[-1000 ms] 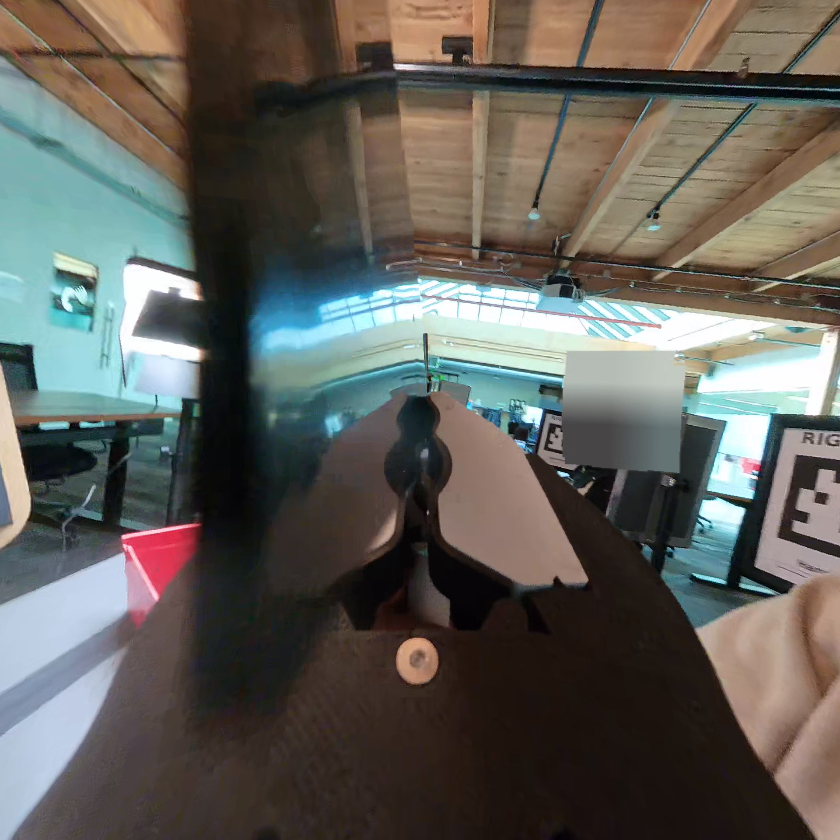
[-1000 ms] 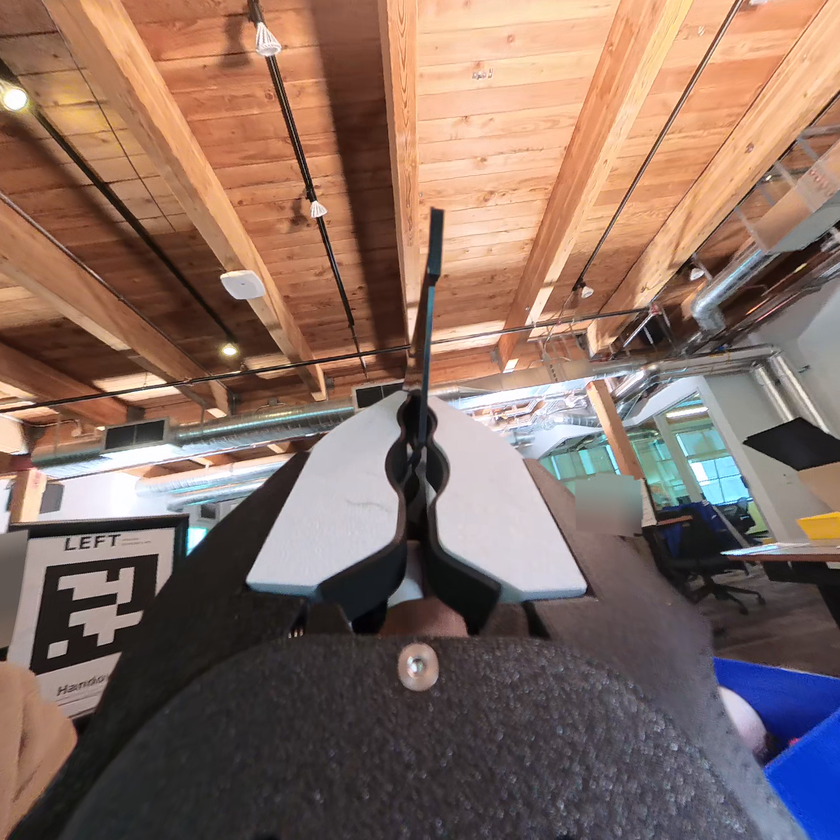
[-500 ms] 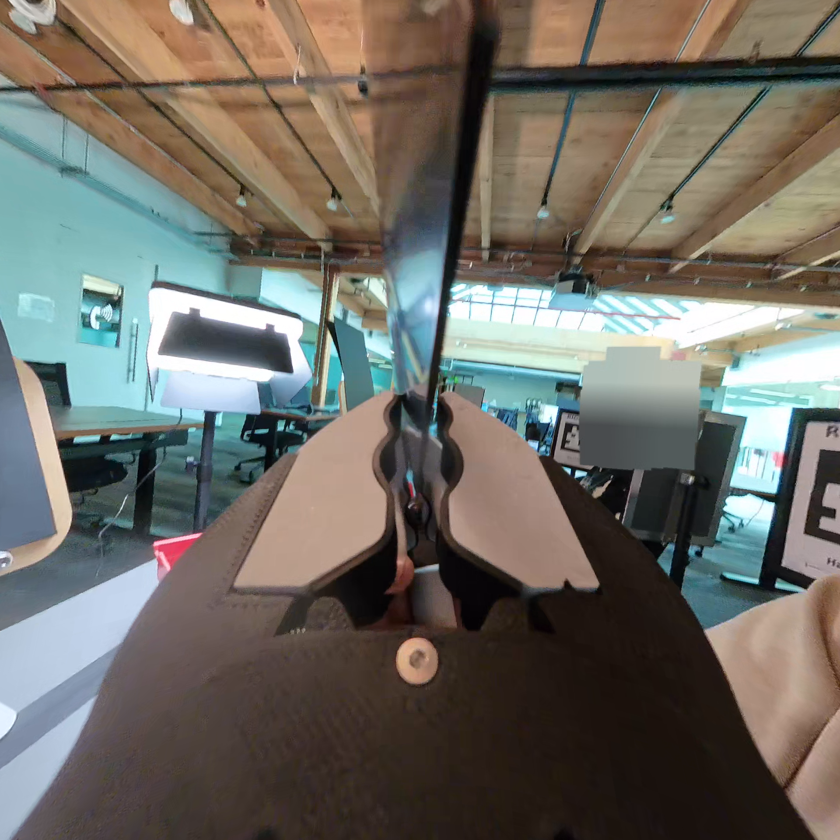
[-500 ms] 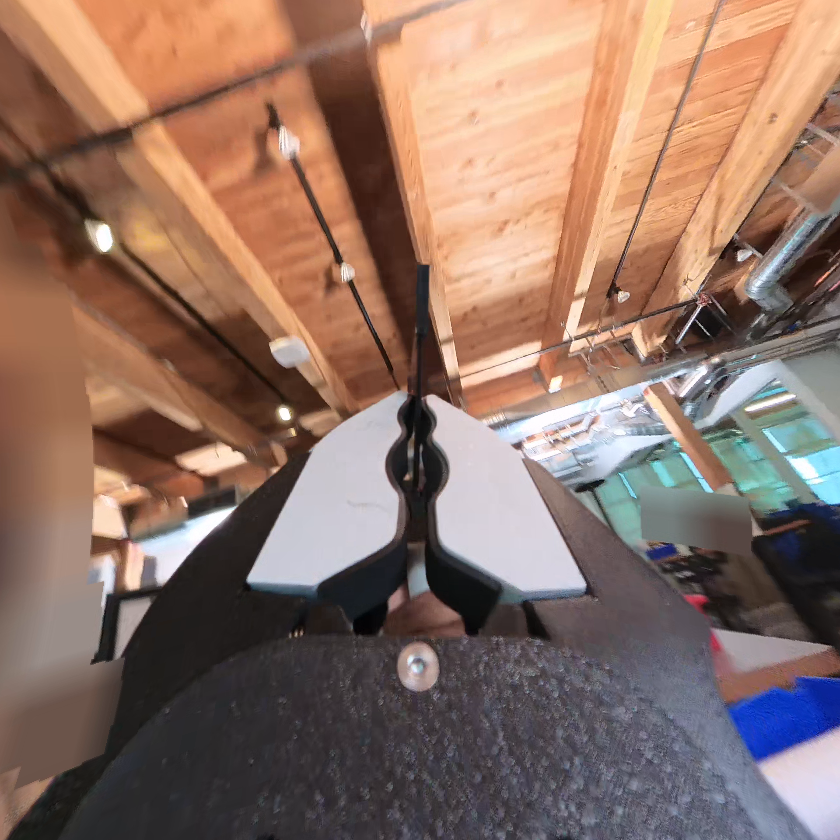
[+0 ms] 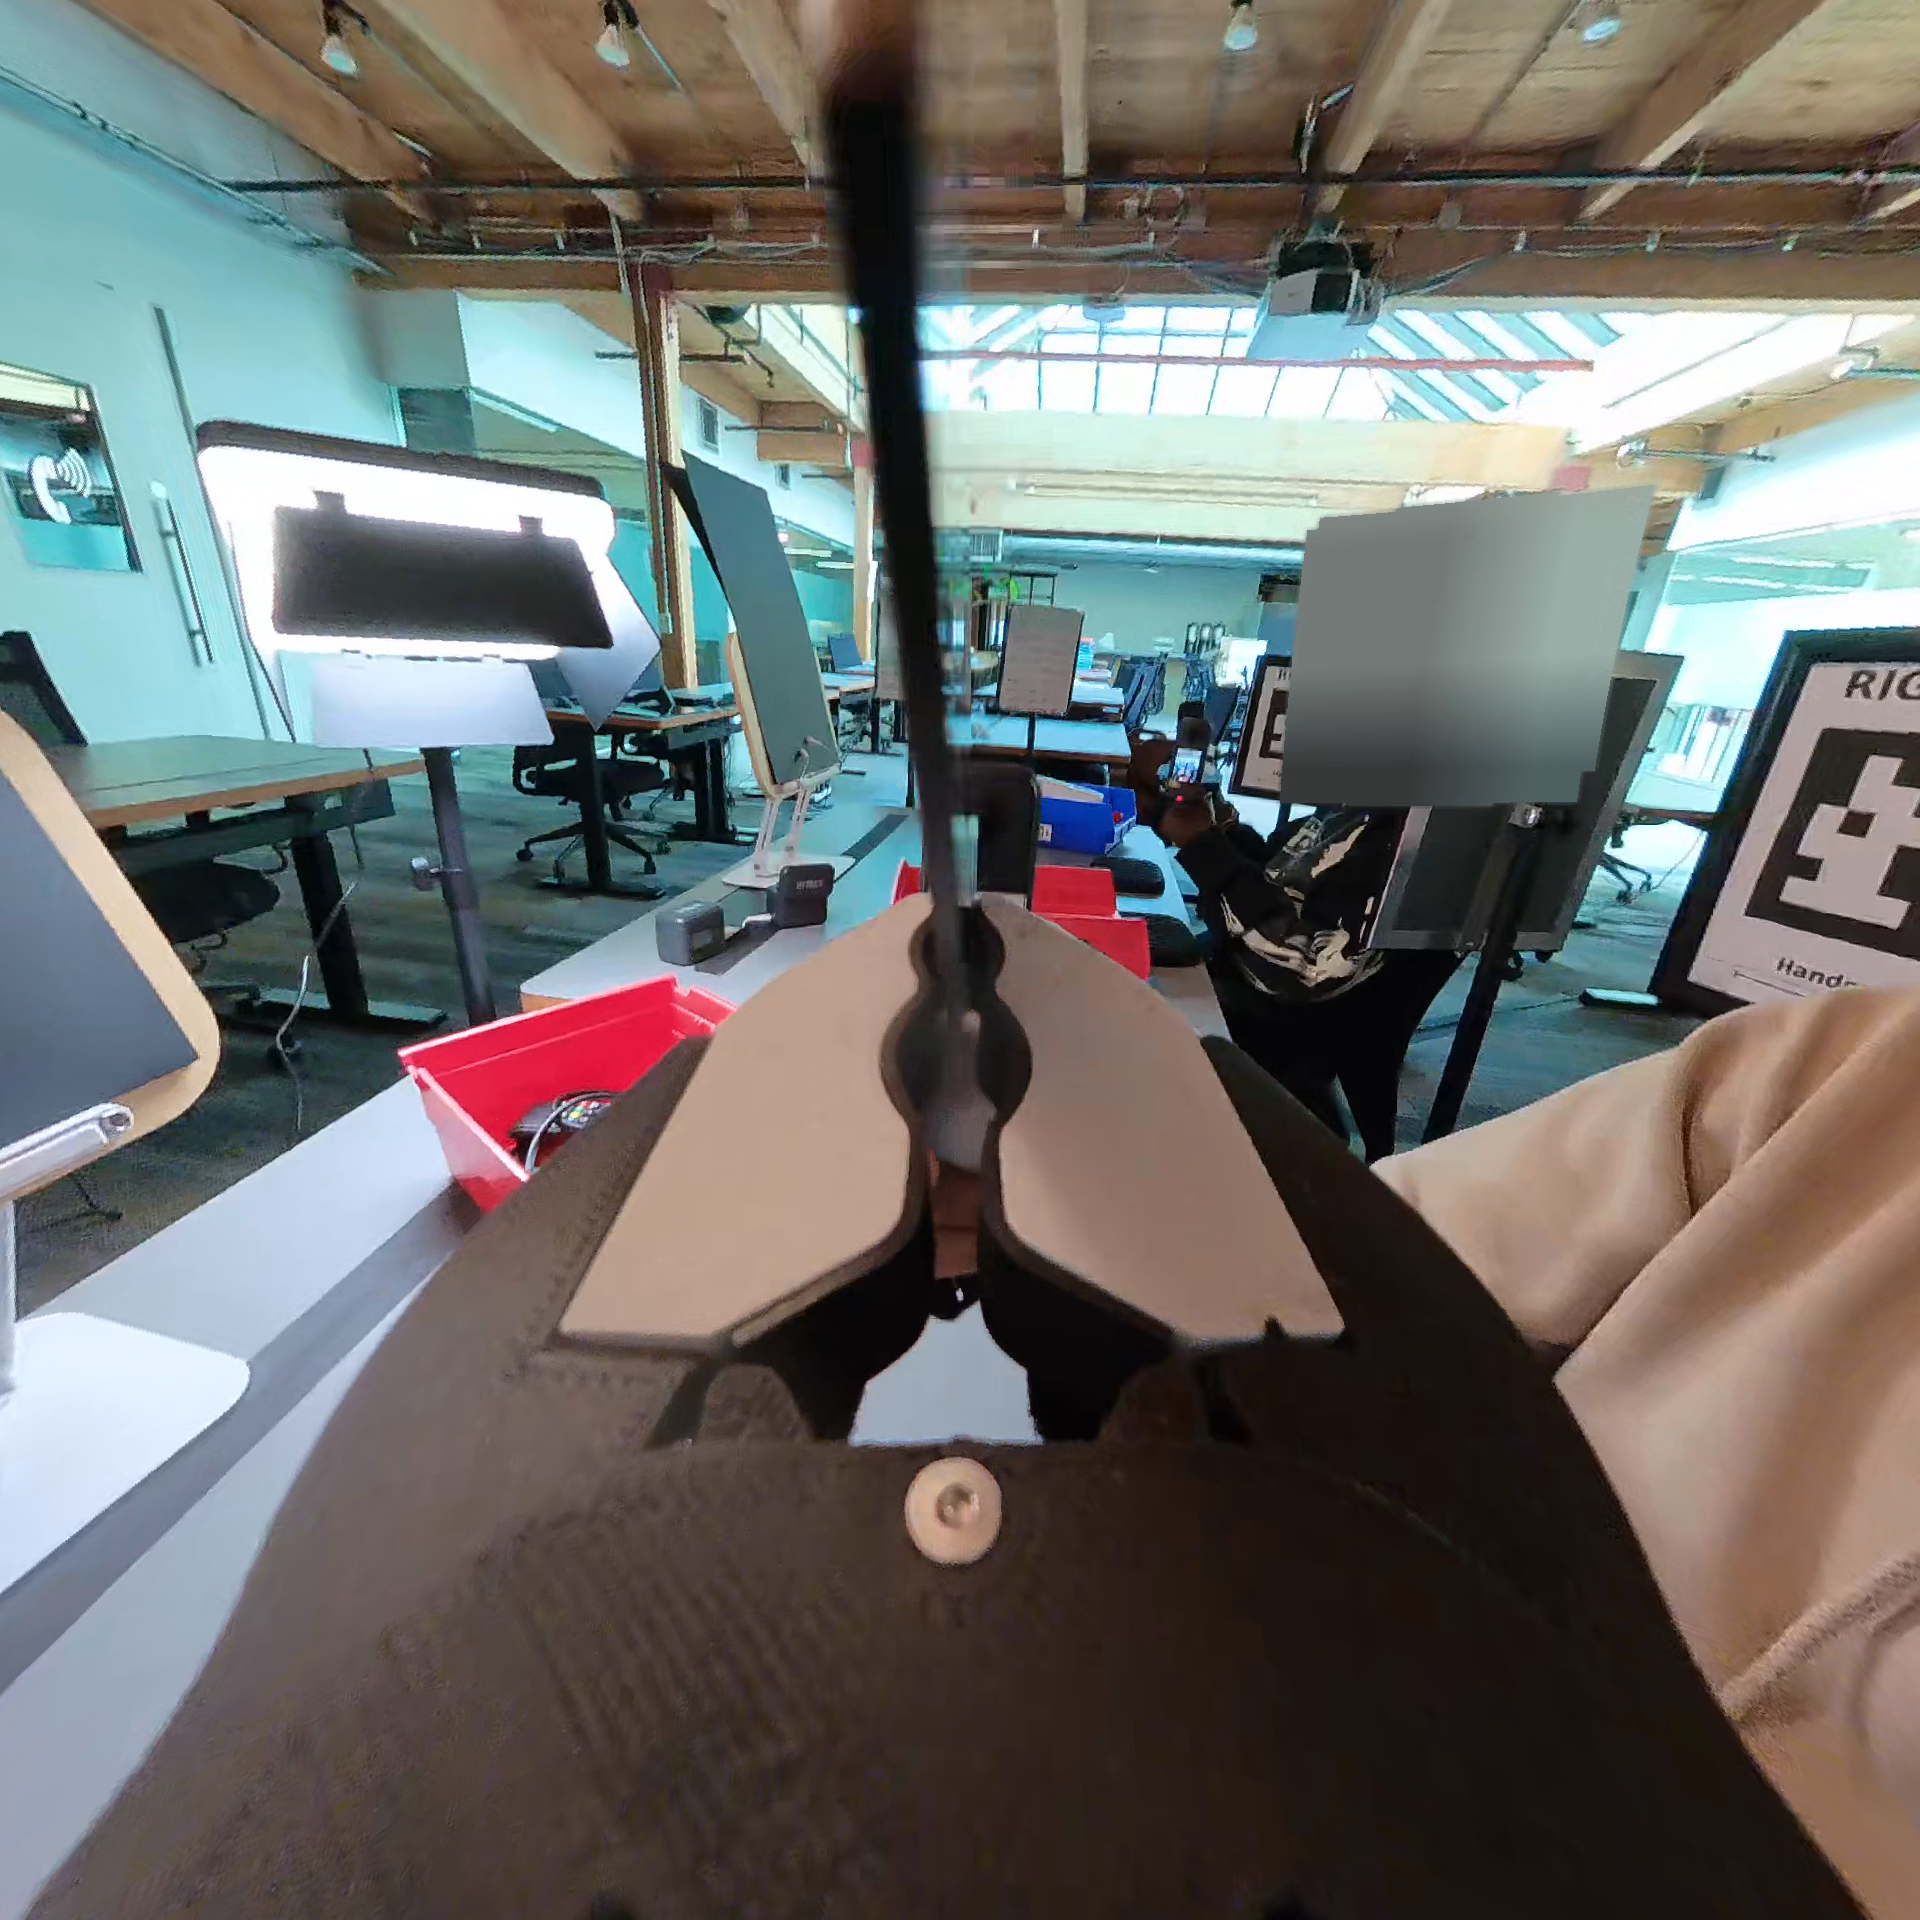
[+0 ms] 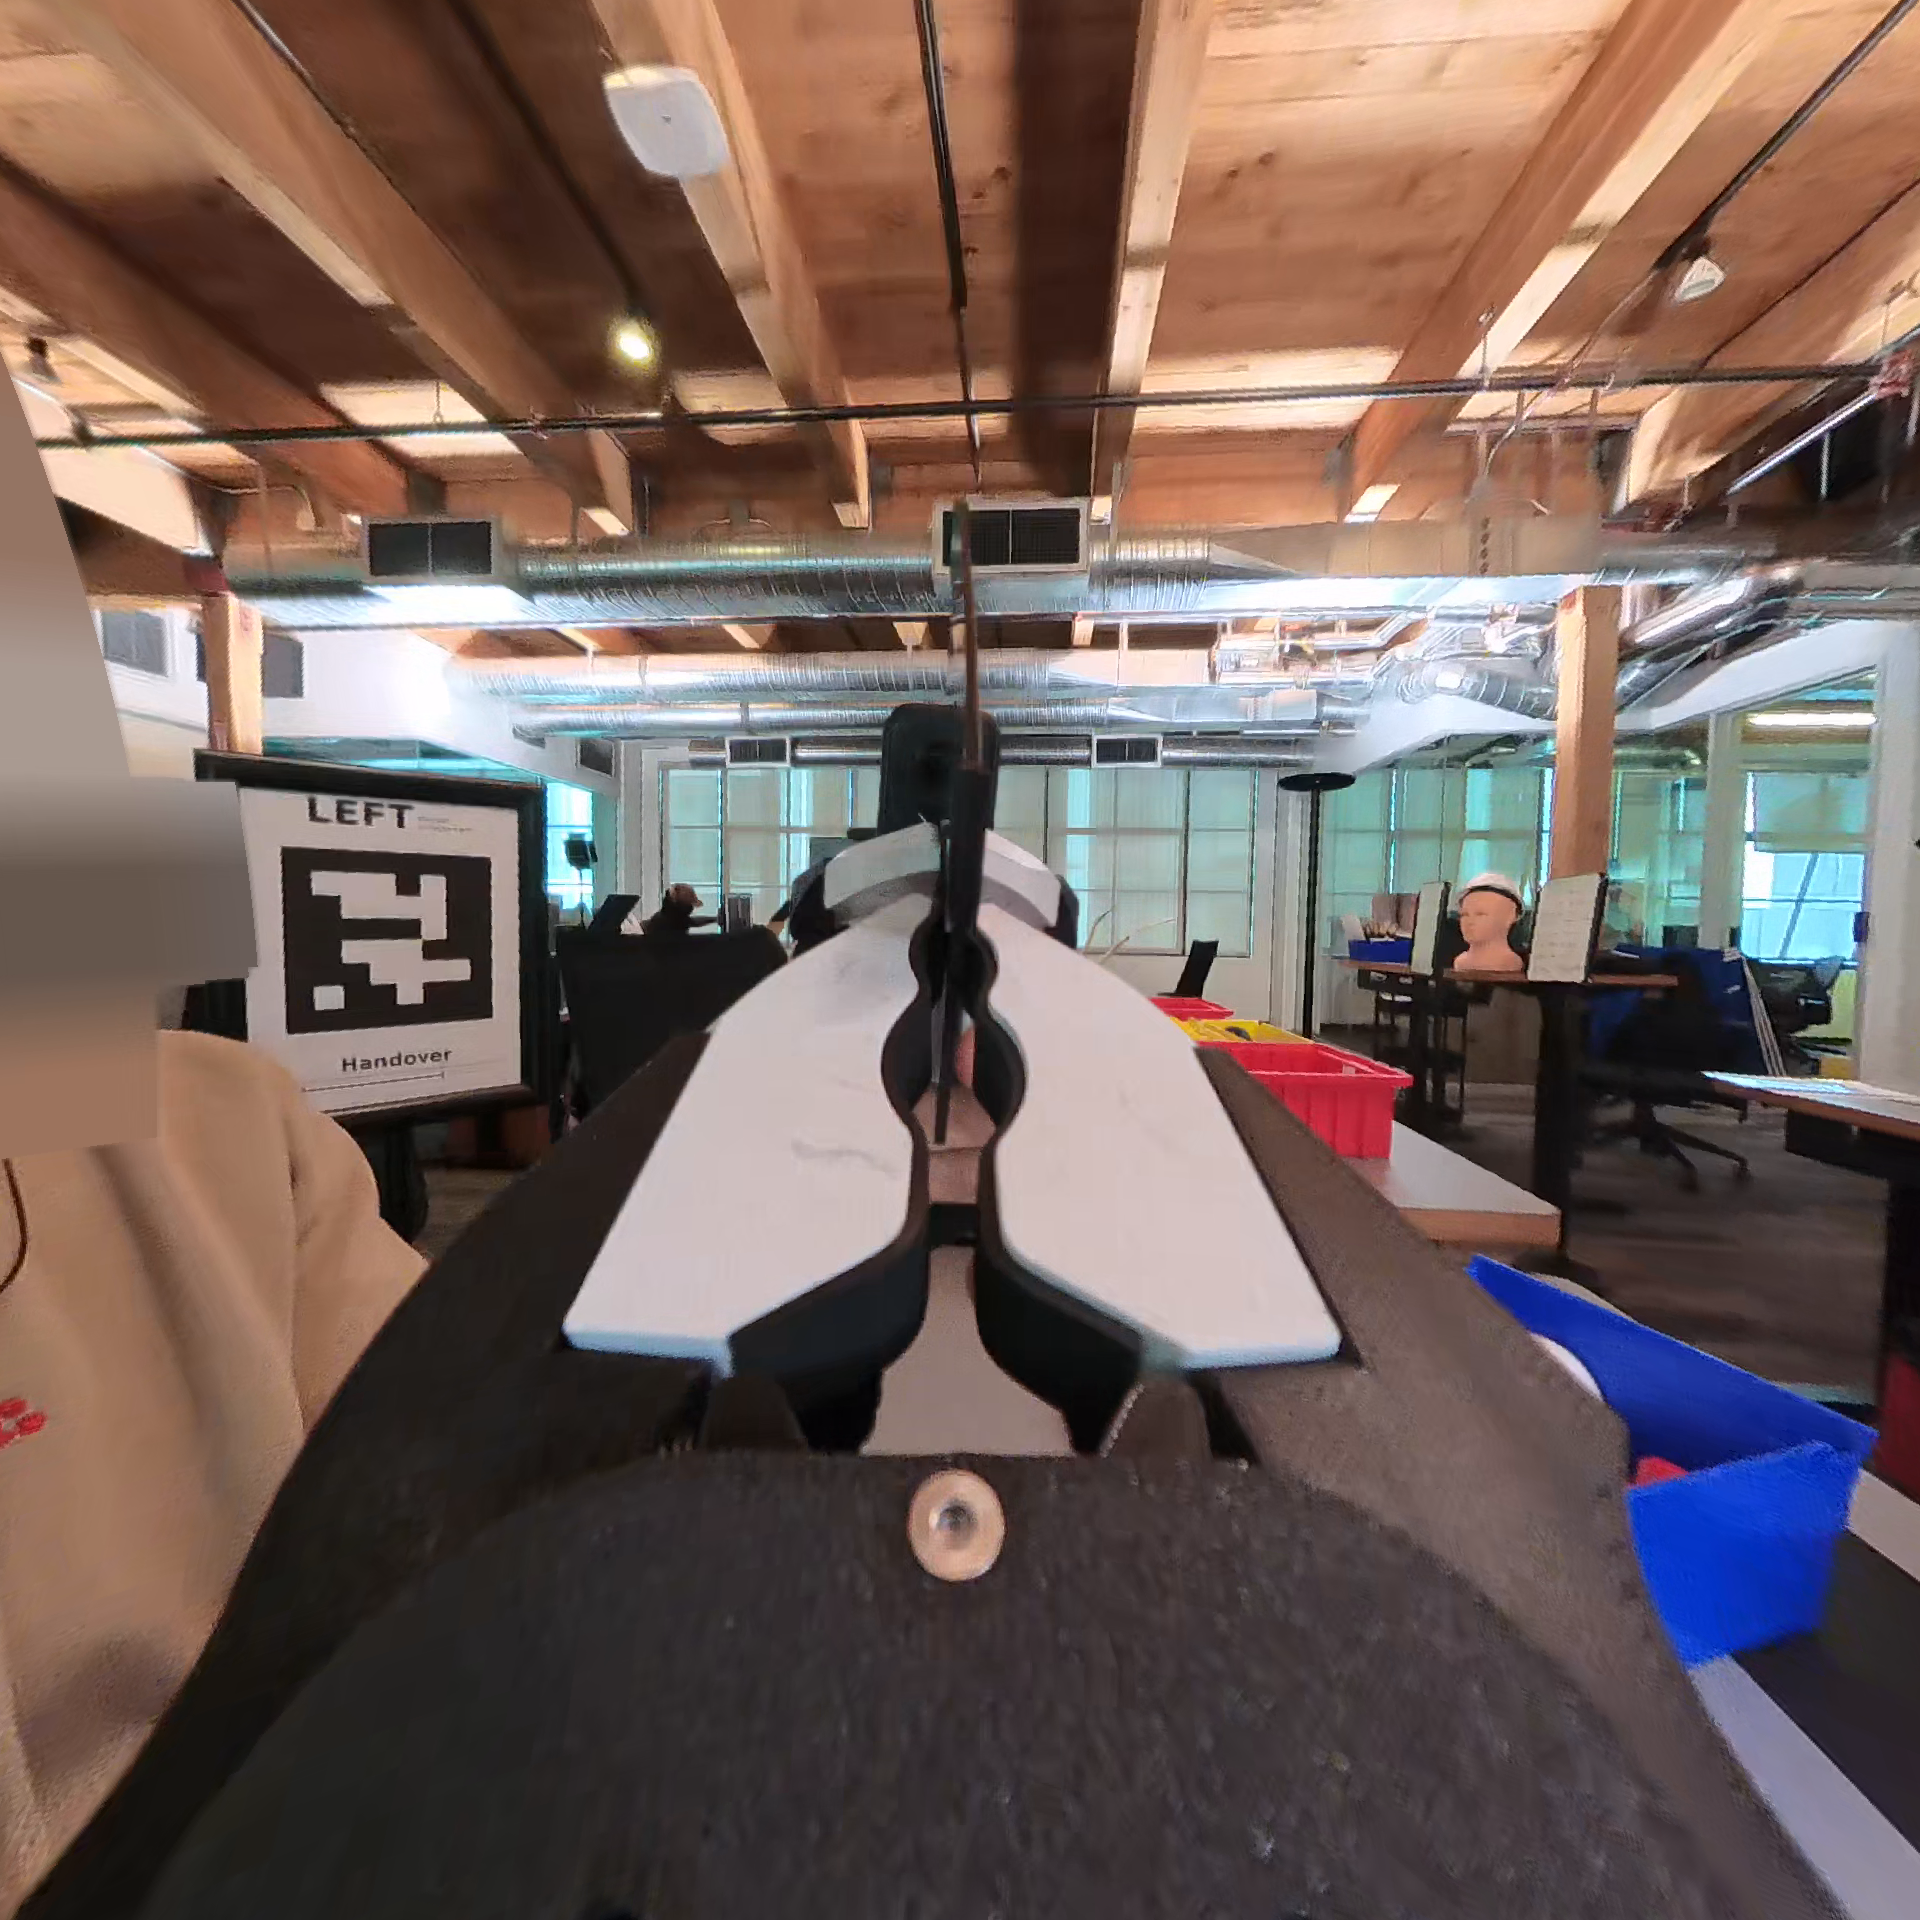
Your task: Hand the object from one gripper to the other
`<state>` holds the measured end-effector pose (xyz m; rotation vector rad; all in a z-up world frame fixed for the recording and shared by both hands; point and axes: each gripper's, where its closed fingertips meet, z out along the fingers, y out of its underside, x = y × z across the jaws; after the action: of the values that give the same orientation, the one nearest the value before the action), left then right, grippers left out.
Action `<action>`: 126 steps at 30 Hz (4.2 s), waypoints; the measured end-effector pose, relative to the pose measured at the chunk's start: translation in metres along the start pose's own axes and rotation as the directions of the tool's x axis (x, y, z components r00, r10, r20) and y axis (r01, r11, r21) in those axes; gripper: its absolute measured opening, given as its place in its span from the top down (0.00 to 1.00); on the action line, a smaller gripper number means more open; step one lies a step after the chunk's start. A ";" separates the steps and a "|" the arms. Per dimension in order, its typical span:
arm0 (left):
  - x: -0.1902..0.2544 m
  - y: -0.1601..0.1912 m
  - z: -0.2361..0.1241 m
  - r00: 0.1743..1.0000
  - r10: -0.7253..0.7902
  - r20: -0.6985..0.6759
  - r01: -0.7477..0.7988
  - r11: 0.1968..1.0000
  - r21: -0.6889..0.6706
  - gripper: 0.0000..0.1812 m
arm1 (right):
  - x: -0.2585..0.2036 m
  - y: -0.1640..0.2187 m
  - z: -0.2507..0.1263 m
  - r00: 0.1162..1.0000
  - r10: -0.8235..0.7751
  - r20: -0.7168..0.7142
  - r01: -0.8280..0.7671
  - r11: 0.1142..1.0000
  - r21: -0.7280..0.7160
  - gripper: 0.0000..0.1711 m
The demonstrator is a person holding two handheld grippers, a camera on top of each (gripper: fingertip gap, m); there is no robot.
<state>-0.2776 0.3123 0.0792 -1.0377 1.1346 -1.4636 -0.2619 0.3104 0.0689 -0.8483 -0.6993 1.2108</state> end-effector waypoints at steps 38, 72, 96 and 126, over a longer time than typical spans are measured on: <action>0.000 0.034 0.005 0.998 -0.005 -0.063 -0.006 0.985 -0.174 0.99 | 0.002 -0.007 0.000 0.995 -0.071 -0.064 0.070 0.997 -0.017 0.91; -0.003 0.047 0.018 0.993 0.036 -0.116 -0.052 0.989 -0.139 0.93 | 0.001 0.030 -0.032 0.985 -0.172 0.015 0.157 0.858 -0.489 1.00; -0.037 0.034 0.017 0.993 0.033 0.114 -0.023 0.996 -0.085 0.99 | 0.041 0.032 -0.036 0.919 -0.346 -0.187 0.195 0.814 -0.547 0.88; -0.038 0.030 0.031 0.974 0.095 0.208 -0.087 0.995 -0.048 0.72 | 0.069 0.060 -0.035 0.846 -0.445 -0.294 0.154 0.732 -0.664 0.46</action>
<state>-0.2361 0.3425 0.0535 -1.1235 1.0476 -1.2329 -0.2469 0.3794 0.0009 -1.4381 -0.8370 0.4280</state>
